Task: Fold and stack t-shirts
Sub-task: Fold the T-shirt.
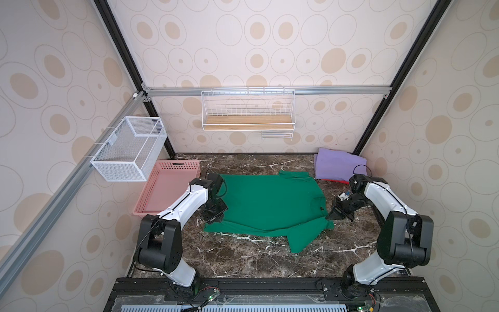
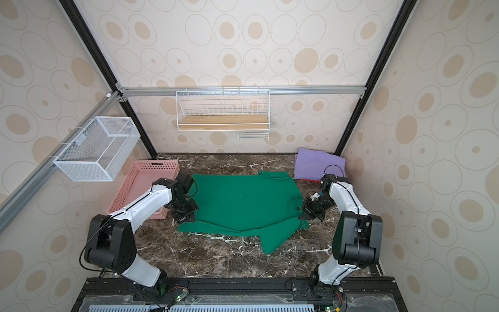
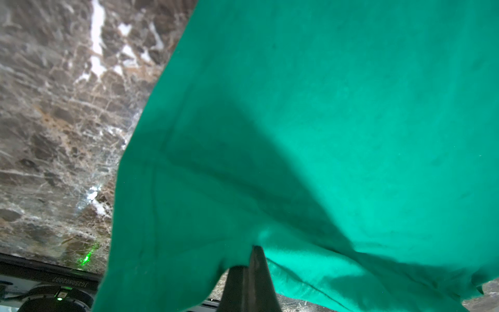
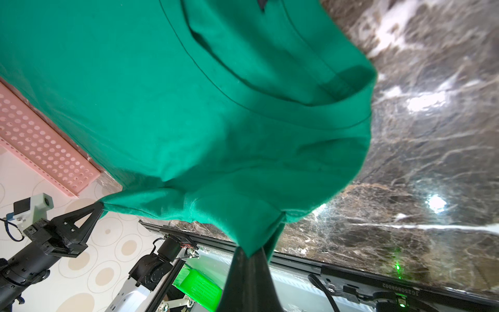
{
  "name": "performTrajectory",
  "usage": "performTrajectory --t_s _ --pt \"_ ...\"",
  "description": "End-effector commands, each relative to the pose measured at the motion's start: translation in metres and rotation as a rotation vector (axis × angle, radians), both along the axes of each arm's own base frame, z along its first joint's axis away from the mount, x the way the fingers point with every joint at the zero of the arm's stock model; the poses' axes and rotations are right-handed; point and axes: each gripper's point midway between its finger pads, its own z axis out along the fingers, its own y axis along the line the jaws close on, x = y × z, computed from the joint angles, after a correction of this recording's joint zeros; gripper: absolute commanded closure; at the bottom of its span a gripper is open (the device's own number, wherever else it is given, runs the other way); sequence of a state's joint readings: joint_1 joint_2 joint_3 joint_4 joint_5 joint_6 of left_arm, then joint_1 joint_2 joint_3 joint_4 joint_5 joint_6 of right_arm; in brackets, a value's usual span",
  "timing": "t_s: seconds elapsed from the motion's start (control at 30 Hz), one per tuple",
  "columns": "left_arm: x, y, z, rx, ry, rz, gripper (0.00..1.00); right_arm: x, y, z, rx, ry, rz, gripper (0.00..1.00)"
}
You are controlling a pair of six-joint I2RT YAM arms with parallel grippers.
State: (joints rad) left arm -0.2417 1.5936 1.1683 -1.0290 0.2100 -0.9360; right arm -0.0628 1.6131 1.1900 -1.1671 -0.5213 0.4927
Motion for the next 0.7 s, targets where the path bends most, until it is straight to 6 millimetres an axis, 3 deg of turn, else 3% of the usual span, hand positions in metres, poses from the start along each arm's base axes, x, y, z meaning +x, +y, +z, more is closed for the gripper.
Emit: performTrajectory --t_s 0.0,0.67 --pt "0.007 0.002 0.004 0.011 0.008 -0.037 1.00 0.003 -0.001 0.000 -0.013 0.021 -0.001 0.98" --pt "0.046 -0.005 -0.014 0.008 0.070 -0.095 1.00 0.032 -0.003 -0.007 -0.015 0.033 -0.005 0.97"
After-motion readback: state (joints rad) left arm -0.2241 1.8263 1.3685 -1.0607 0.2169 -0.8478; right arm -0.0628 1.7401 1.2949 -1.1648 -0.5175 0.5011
